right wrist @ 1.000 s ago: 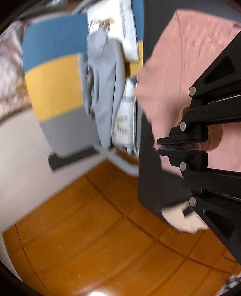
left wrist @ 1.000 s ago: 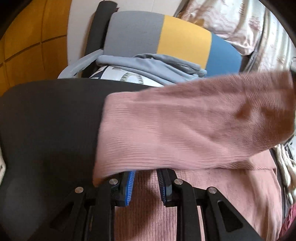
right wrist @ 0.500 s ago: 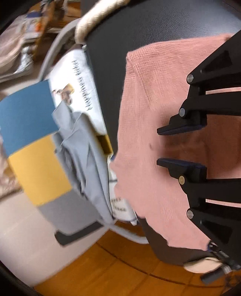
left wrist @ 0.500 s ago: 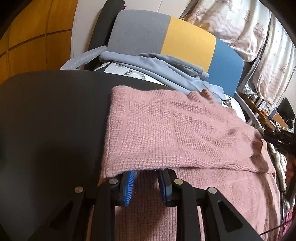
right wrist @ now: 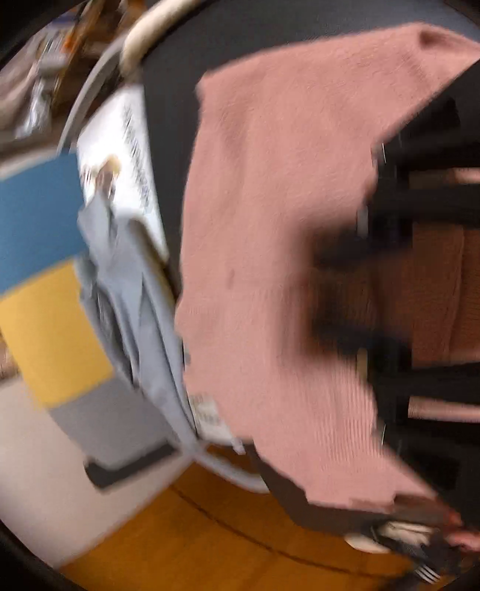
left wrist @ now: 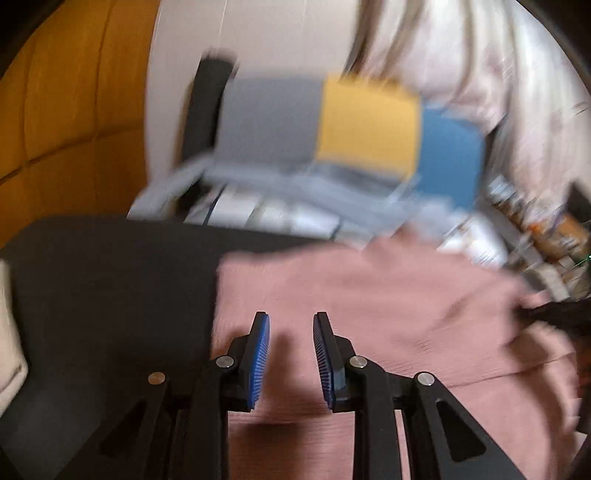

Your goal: Fold clothes

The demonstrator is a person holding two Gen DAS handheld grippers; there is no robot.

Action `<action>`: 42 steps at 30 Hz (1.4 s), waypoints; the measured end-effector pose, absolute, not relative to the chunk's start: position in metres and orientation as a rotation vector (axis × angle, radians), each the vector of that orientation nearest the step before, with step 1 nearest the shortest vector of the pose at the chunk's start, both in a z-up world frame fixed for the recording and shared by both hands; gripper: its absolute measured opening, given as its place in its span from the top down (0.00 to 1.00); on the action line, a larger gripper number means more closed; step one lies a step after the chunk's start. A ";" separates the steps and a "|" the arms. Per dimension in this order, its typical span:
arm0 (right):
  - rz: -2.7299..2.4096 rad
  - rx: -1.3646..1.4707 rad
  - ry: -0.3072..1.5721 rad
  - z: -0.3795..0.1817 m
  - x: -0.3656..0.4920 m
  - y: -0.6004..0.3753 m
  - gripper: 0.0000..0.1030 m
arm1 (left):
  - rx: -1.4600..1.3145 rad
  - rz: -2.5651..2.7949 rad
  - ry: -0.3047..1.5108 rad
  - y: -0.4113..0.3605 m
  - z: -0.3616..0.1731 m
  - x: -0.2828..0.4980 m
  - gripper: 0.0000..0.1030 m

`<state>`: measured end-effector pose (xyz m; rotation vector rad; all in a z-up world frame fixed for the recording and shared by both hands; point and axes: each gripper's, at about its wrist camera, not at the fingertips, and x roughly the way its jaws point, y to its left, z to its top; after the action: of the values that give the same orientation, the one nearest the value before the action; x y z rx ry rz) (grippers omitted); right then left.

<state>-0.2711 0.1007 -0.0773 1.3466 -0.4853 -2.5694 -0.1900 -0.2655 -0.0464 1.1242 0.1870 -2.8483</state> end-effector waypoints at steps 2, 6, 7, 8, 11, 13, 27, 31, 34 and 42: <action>-2.548 1.319 -0.433 -0.061 -0.270 0.094 0.95 | 1.216 -2.806 0.219 -0.270 -0.057 -0.201 0.76; -2.635 1.308 -0.364 -0.044 -0.258 0.108 0.98 | 1.216 -2.826 0.295 -0.280 -0.061 -0.202 0.76; -2.657 1.323 -0.351 -0.045 -0.256 0.113 0.98 | 1.212 -2.832 0.314 -0.282 -0.061 -0.201 0.76; -2.673 1.351 -0.335 -0.049 -0.255 0.116 0.98 | 1.210 -2.837 0.328 -0.285 -0.062 -0.202 0.76; -2.633 1.479 -0.262 -0.084 -0.261 0.111 0.97 | 1.208 -2.847 0.362 -0.289 -0.062 -0.200 0.76; -2.655 1.443 -0.216 -0.080 -0.258 0.108 0.90 | 1.203 -2.854 0.388 -0.289 -0.064 -0.198 0.76; -2.353 1.111 0.101 -0.078 -0.268 -0.080 0.76 | 1.174 -2.846 0.319 -0.281 -0.066 -0.193 0.75; -2.448 1.138 -0.020 -0.089 -0.288 -0.046 0.95 | 1.167 -2.860 0.381 -0.286 -0.069 -0.192 0.74; -2.539 1.172 -0.253 -0.097 -0.295 0.011 1.00 | 1.166 -2.864 0.400 -0.288 -0.070 -0.192 0.74; -2.512 1.081 -0.241 -0.064 -0.290 0.013 0.82 | 1.162 -2.852 0.339 -0.284 -0.069 -0.193 0.74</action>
<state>-0.2903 0.0131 -0.0638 1.0812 -0.2408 -2.5124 -0.1932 -0.2838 -0.0688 1.1618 0.3389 -2.8525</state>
